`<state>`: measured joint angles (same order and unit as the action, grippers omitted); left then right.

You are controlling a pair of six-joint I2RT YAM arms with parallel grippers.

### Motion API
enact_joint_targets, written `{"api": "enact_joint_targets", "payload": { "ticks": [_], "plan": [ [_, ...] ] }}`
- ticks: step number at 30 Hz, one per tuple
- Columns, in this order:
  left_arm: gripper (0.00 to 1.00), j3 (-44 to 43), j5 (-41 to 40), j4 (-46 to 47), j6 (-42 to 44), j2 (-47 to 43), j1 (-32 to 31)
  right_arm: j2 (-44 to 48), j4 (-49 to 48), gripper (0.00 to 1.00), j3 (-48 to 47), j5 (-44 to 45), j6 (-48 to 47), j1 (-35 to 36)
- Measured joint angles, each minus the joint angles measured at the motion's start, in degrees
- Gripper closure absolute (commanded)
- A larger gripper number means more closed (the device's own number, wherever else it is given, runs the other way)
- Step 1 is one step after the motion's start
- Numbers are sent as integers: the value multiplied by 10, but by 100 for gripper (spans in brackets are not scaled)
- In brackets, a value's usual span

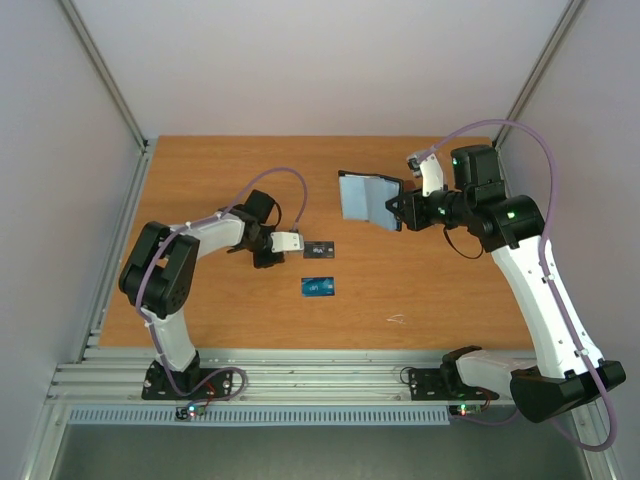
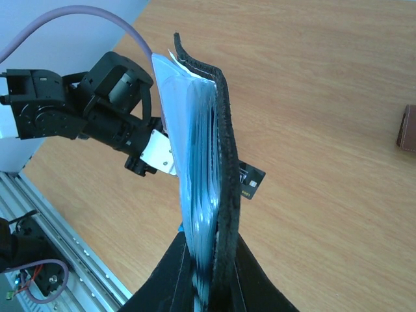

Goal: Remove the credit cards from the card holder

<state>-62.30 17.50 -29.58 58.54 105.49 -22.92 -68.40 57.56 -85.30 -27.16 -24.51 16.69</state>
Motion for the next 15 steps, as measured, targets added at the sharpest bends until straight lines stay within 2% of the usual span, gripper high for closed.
{"api": "enact_joint_targets", "payload": {
  "ticks": [15],
  "plan": [
    [90, -18, -18, 25, -1, 16, -1, 0, 6, 99, 0, 0, -1, 0]
  ]
}}
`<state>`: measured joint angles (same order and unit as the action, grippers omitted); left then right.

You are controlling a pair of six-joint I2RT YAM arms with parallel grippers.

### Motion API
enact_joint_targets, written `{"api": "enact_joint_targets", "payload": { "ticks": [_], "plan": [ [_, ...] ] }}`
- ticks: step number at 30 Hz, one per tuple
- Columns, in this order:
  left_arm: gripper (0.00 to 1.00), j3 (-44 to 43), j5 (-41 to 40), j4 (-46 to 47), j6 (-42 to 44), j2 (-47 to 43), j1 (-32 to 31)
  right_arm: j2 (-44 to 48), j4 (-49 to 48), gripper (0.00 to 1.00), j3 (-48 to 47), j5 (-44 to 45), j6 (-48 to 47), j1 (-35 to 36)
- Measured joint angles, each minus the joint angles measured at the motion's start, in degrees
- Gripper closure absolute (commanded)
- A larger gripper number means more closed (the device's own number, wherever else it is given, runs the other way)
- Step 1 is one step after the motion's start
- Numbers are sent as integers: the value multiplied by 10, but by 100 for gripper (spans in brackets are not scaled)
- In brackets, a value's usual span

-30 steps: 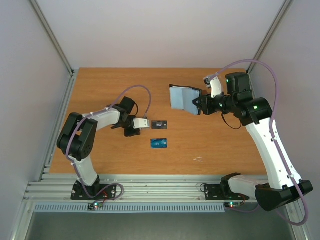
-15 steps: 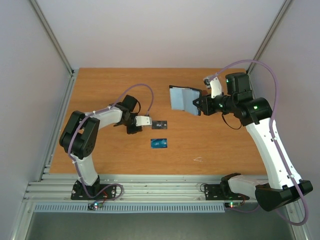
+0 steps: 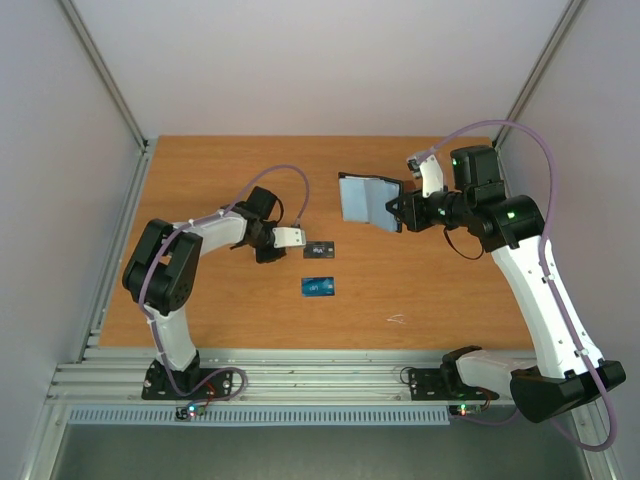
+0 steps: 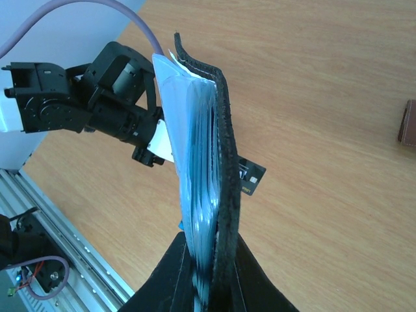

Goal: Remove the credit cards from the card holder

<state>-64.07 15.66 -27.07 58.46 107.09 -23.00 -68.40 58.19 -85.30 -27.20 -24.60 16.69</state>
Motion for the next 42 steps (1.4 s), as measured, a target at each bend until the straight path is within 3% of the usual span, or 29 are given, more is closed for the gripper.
{"api": "enact_joint_targets", "payload": {
  "ticks": [5, 9, 12, 16, 19, 24, 29, 32, 34, 36, 41, 42],
  "plan": [
    [89, 0, 3, -1, 0, 0, 0, 0, 2, 99, 0, -2, 0, 0],
    [74, 1, 22, -18, -5, -12, 0, 0, 1, 99, 0, -18, -2, 0],
    [58, 7, 68, -38, -27, -72, 2, -3, -2, 99, 0, -43, -4, 0],
    [34, 12, 171, -23, -88, -216, 7, -11, -17, 99, 0, -87, -6, 0],
    [2, 33, 261, 44, -196, -327, 10, -14, -33, 99, 0, -131, -6, 0],
    [0, 128, 366, 216, -422, -423, 11, -14, -50, 99, 0, -199, -6, 3],
    [1, 184, 371, 308, -617, -449, 8, -17, -55, 99, -1, -224, -9, 24],
    [1, 195, 367, 338, -692, -475, 7, -23, -58, 99, -2, -226, -12, 47],
    [6, 199, 363, 358, -726, -497, 4, -28, -60, 99, -2, -226, -13, 65],
    [27, 202, 353, 374, -752, -516, -2, -35, -61, 98, -4, -225, -15, 85],
    [96, 209, 341, 388, -779, -539, -10, -54, -68, 96, -10, -213, -17, 133],
    [99, 212, 341, 388, -779, -543, -12, -56, -71, 93, -10, -208, -16, 140]
  ]
}}
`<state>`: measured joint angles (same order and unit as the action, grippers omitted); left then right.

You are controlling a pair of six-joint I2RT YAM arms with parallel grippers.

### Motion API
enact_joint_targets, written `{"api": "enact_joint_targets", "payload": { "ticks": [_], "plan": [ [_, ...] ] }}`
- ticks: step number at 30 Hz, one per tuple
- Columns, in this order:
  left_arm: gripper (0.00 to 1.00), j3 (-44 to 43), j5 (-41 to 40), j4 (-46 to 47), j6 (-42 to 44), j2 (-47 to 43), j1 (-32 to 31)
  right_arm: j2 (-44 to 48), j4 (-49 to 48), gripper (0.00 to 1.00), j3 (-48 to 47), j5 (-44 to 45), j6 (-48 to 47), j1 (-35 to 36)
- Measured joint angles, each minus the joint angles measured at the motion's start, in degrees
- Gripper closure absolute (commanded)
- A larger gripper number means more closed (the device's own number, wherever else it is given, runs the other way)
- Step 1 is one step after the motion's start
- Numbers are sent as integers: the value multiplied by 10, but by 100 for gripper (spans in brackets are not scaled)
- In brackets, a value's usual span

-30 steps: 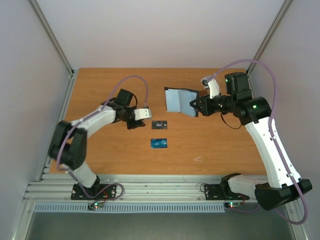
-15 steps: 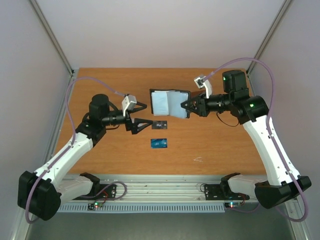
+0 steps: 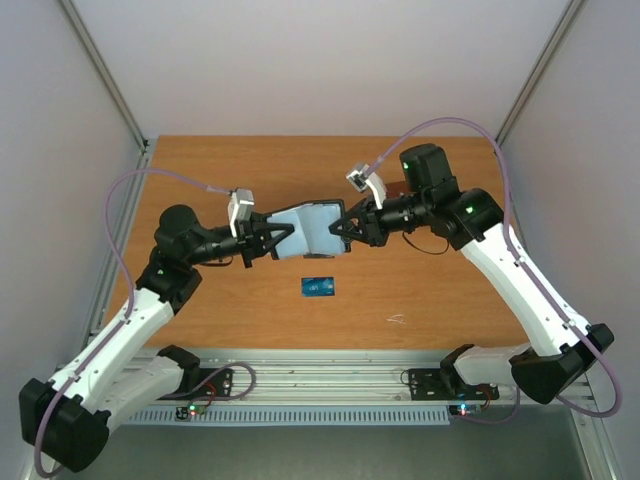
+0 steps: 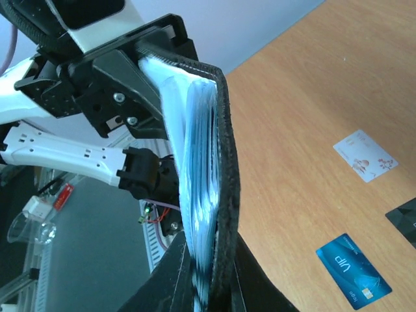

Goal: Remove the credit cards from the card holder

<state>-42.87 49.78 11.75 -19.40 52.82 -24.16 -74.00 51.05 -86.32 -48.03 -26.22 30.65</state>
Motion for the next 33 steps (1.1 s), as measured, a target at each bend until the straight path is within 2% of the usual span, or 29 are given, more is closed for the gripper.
{"api": "enact_joint_targets", "payload": {
  "ticks": [3, 11, 15, 16, 21, 27, 33],
  "plan": [
    [100, 10, 1, 5, 8, -10, -7, -2, -12, 83, 0, 20, 5, 17],
    [100, 14, 9, 28, 37, -25, -27, -23, -70, 47, -9, 109, 35, 62],
    [100, 17, -12, 36, 33, -36, -27, -29, -90, 9, -9, 123, 43, 66],
    [100, 18, -16, 38, 30, -39, -27, -27, -94, 3, -9, 121, 39, 66],
    [100, 20, -22, 58, 24, -51, -29, -3, -68, 2, -12, 91, -2, 62],
    [100, 21, -15, 66, 35, -53, -29, 36, -16, 2, -36, 57, -39, 7],
    [100, 21, -3, 70, 45, -53, -29, 28, 14, 3, -73, 38, -63, -10]
  ]
}}
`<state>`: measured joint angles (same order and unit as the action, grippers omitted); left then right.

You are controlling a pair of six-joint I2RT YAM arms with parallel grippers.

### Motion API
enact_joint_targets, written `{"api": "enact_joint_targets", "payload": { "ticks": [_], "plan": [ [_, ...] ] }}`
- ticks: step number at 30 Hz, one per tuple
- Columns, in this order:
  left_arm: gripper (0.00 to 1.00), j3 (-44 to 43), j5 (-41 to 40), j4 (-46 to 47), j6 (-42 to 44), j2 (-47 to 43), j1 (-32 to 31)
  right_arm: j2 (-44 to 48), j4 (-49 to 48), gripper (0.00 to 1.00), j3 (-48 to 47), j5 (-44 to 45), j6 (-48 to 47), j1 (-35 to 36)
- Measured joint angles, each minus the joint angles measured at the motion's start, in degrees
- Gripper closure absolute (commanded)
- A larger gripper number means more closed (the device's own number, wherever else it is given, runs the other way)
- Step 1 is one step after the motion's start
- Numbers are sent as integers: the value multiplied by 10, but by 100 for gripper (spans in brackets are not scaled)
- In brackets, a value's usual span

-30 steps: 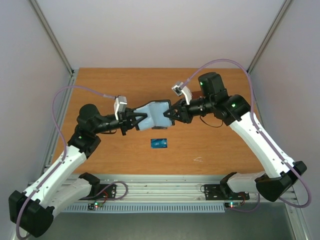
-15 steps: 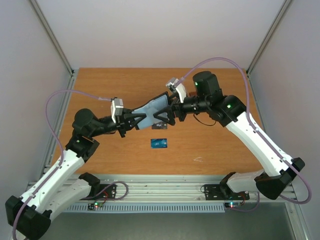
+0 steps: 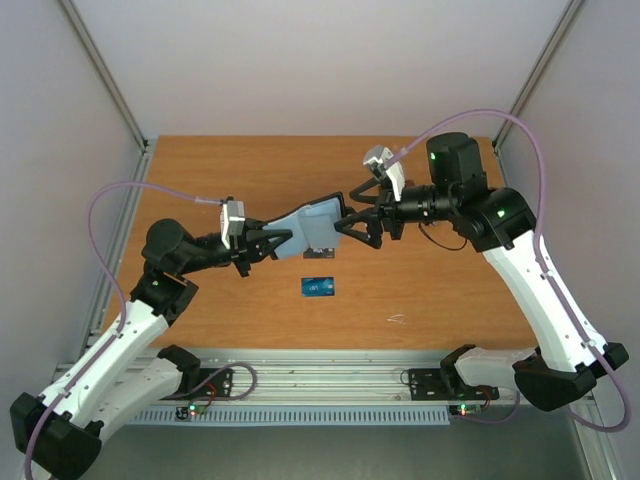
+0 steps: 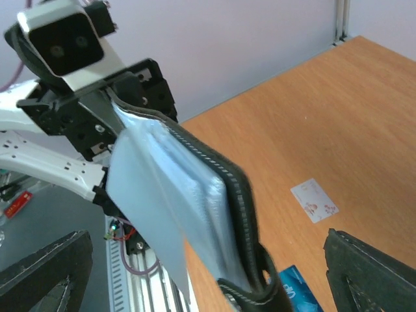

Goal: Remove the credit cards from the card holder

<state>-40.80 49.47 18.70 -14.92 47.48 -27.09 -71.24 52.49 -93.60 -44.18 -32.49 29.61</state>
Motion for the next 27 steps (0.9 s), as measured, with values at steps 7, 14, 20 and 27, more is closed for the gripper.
{"api": "enact_joint_targets", "payload": {
  "ticks": [7, 14, 20, 27],
  "plan": [
    [100, 0, 7, 0, 7, 0, 0, -28, 33, 18, -8, 20, -20, -1],
    [100, 0, 13, 0, 17, 0, 0, -30, 49, 27, -8, 24, -39, -7],
    [100, 0, 14, 1, 19, 0, 0, -31, 77, 38, -8, 22, -61, -7],
    [100, 0, 16, 2, 19, 0, 0, -36, 90, 49, -15, 27, -73, -7]
  ]
}}
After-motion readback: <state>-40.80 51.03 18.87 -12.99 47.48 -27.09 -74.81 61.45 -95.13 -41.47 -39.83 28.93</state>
